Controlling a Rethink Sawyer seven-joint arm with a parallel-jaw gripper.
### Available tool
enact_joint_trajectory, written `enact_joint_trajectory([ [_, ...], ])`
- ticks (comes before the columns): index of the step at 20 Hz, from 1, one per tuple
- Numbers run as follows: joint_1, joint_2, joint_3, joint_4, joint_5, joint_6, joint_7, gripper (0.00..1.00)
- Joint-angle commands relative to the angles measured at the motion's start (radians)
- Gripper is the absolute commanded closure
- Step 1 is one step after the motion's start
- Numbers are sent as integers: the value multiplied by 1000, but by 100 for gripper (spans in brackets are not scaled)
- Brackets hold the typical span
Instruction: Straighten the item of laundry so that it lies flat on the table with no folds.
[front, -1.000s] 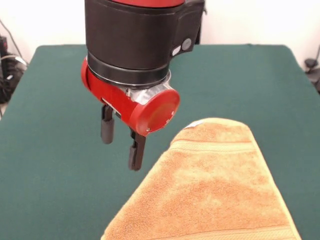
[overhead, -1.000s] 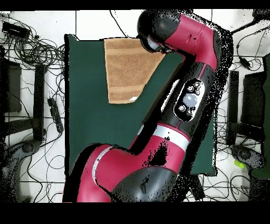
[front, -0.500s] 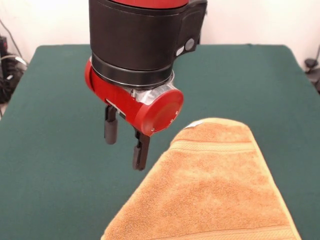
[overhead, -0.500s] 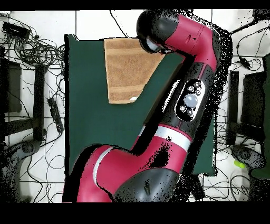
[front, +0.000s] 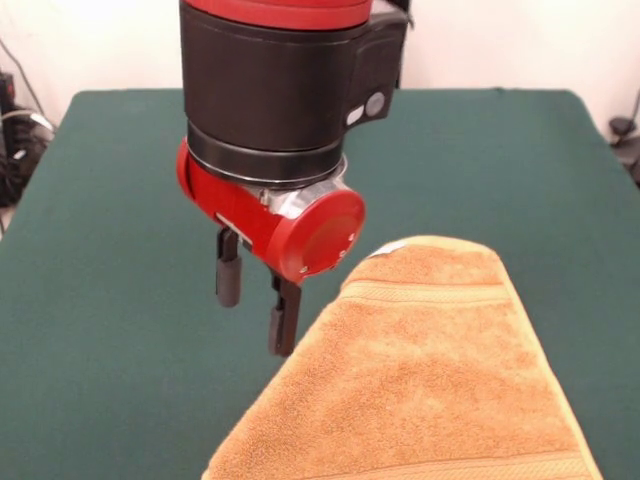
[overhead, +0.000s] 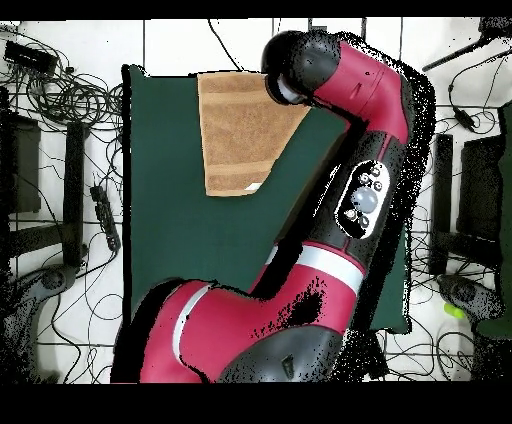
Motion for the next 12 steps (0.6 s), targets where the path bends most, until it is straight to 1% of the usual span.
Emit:
enact_joint_trajectory([
  [1, 43, -27, 181, 271, -63, -127, 21, 0],
  [5, 39, -52, 217, 317, -93, -190, -3, 0],
  [8, 24, -80, 261, 363, -113, -244, -23, 0],
  [12, 10, -97, 307, 407, -142, -324, -20, 0],
])
